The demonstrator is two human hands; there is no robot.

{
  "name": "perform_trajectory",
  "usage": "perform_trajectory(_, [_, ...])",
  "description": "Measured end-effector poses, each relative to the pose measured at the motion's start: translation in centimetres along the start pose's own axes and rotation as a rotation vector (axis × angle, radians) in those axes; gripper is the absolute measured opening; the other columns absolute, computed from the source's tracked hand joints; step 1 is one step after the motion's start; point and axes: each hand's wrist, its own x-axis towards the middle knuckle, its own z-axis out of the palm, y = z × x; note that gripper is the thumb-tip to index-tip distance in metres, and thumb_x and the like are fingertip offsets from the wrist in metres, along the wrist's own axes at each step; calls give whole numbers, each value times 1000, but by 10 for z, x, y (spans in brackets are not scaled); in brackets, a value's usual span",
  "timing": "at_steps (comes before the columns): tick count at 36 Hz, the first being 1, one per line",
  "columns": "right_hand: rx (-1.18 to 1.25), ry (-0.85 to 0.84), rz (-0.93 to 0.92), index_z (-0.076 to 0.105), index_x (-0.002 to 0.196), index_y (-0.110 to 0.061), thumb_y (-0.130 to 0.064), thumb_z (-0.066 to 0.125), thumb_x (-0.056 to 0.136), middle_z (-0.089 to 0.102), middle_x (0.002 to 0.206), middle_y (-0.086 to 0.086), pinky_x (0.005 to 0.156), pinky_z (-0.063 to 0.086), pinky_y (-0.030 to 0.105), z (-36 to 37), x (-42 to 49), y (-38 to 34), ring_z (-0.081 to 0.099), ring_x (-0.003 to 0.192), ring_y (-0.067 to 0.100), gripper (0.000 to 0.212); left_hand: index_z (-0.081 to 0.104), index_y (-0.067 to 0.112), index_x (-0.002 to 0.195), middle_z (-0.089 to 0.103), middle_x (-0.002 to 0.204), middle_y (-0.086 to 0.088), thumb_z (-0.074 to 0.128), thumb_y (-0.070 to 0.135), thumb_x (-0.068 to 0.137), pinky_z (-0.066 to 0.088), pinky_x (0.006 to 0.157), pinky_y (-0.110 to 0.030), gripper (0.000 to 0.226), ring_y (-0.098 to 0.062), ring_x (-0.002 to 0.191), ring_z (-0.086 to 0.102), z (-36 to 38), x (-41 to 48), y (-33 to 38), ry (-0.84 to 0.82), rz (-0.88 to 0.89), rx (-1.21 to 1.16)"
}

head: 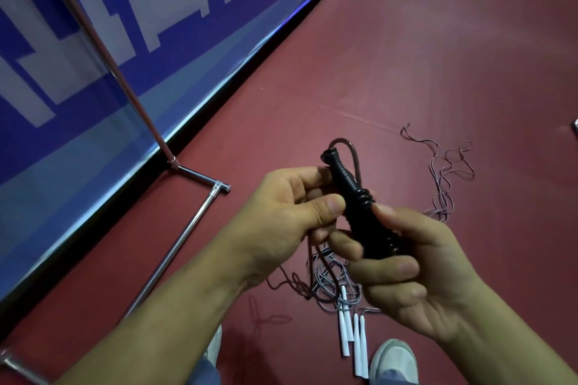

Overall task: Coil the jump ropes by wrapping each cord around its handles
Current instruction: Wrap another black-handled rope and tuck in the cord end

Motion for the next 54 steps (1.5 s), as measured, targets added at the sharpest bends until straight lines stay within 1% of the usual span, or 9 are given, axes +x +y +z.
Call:
perform_trajectory(3, [-301,289,-114,73,114,-8,-35,74,83,66,100,16,48,49,22,12,1,-3,58,67,14,41,65,-5,115,59,117,-41,61,0,93,44,53,-27,23,-13,52,47,-3,2,-2,129,-22,13])
perform_trajectory(7, [-700,621,-265,78,102,-14,-38,63,79,74,105,14,64,57,36,16,6,3,66,81,21,36,71,3,106,71,88,-20,59,-10,94,45,53,-20,21,-14,55,47,-3,4,-9,231,-48,114])
perform_trajectory(14, [-978,767,-438,64,70,-9,-55,58,85,54,60,3,43,31,22,19,16,18,41,51,19,48,72,6,100,74,78,-6,68,-2,91,46,49,-20,13,-14,53,63,11,5,-9,223,-74,192])
perform_trajectory(18, [-882,668,-415,67,76,-3,-56,52,88,48,61,9,44,24,17,24,13,15,34,47,17,57,69,11,105,74,100,-6,76,10,88,46,50,-23,19,-14,52,59,6,0,0,187,-45,247])
perform_trajectory(25, [-745,625,-290,69,107,-6,-61,45,85,53,74,17,47,19,22,22,12,13,37,48,18,64,67,10,109,72,107,-7,72,1,90,46,54,-28,22,-16,52,55,-3,-3,1,122,-59,216])
perform_trajectory(30, [-685,589,-256,73,68,-24,-53,46,89,52,68,10,48,11,26,25,10,11,35,47,16,44,68,11,112,71,113,-4,72,1,89,46,56,-27,25,-14,53,54,-6,-2,1,105,-63,209])
perform_trajectory(40, [-423,541,-196,73,94,-28,-52,44,92,50,64,9,42,8,21,24,4,7,34,39,15,37,68,9,121,69,122,-5,68,2,92,46,56,-29,30,-14,55,52,-14,-1,5,-6,-72,231])
perform_trajectory(48, [-268,414,-89,76,82,-15,-55,41,90,45,61,6,41,5,18,25,0,1,31,34,10,53,68,7,126,67,122,2,68,9,91,47,65,-26,35,-28,72,46,-17,1,5,-124,-39,176])
perform_trajectory(54, [-173,331,-53,73,90,-15,-55,44,93,51,62,5,39,11,16,18,2,4,37,35,8,49,67,10,126,69,116,-18,70,12,86,48,68,-27,41,-27,76,48,-18,4,-2,-91,-63,114])
